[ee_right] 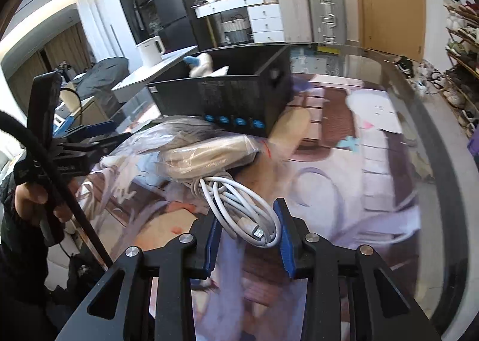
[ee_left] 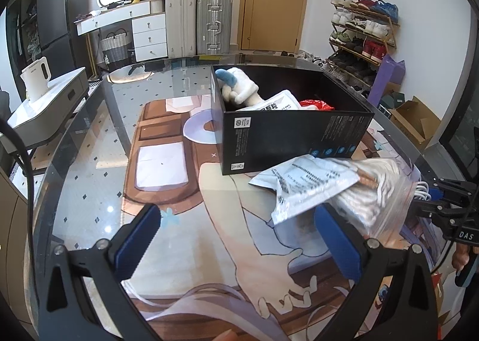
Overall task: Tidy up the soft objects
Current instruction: 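Grasp the white printed packet with the left gripper while right grasps the rope zip bag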
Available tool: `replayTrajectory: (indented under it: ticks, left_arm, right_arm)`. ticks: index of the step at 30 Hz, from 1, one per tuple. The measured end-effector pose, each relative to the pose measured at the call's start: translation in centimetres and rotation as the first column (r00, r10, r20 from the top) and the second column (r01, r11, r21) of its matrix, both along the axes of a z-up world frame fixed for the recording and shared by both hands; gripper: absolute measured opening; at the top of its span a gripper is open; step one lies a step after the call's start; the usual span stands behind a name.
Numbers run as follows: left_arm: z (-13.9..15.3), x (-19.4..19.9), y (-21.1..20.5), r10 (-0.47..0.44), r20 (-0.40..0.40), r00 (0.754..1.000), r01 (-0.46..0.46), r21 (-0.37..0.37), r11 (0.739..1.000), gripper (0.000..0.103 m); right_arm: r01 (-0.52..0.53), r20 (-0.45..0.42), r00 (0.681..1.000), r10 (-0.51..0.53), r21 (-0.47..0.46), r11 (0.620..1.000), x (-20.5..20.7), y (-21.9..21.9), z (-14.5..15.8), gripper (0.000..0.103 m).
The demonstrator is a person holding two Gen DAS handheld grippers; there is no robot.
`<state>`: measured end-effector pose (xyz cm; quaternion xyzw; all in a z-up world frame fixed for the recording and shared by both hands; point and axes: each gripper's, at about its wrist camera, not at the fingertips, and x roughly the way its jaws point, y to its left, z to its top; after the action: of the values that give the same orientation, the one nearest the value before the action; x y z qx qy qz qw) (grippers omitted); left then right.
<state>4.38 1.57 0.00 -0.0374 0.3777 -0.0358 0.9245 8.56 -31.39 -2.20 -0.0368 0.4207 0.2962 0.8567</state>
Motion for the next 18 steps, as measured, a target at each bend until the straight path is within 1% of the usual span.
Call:
replayTrajectory:
  ticks: [3, 6, 8, 11, 13, 14, 16, 18]
  left_arm:
    - [0.1, -0.2, 0.0, -0.006, 0.001, 1.000, 0.006, -0.004, 1.000, 0.103]
    - [0.3, -0.3, -0.1, -0.014, 0.003, 1.000, 0.014, -0.015, 1.000, 0.103]
    - [0.2, -0.2, 0.0, -0.023, -0.002, 1.000, 0.023, -0.040, 0.999, 0.103]
    - [-0.1, 0.3, -0.2, -0.031, -0.019, 0.999, 0.029, -0.072, 0.997, 0.103]
    - [-0.4, 0.8, -0.4, -0.038, -0.033, 0.999, 0.035, -0.086, 0.996, 0.103]
    - [-0.6, 1.0, -0.6, -0.041, -0.040, 0.998, 0.038, -0.089, 0.995, 0.103]
    - [-0.9, 1.4, -0.9, -0.047, -0.058, 0.997, 0.042, -0.092, 0.995, 0.103]
    - [-1.1, 1.7, -1.1, -0.053, -0.064, 0.997, 0.047, -0.090, 0.995, 0.103]
  right_arm:
    - [0.010, 0.001, 1.000, -0.010, -0.015, 1.000, -0.1, -1.0, 0.0, 0.034]
    - [-0.021, -0.016, 1.000, 0.020, -0.027, 0.999, -0.7, -1.8, -0.3, 0.034]
    - [-0.045, -0.030, 0.999, 0.044, -0.035, 0.998, -1.2, -1.8, -0.7, 0.035]
    - [-0.075, -0.033, 0.997, 0.074, -0.027, 0.997, -1.8, -1.6, -0.9, 0.040]
    - [-0.092, -0.036, 0.995, 0.091, -0.012, 0.996, -1.8, -1.3, -0.9, 0.046]
    - [-0.098, -0.035, 0.995, 0.098, -0.011, 0.995, -1.7, -1.1, -0.9, 0.050]
    - [-0.099, -0.027, 0.995, 0.099, -0.025, 0.995, -1.6, -0.6, -0.9, 0.053]
    - [-0.101, -0.032, 0.994, 0.101, -0.007, 0.995, -1.3, -0.5, -0.8, 0.054]
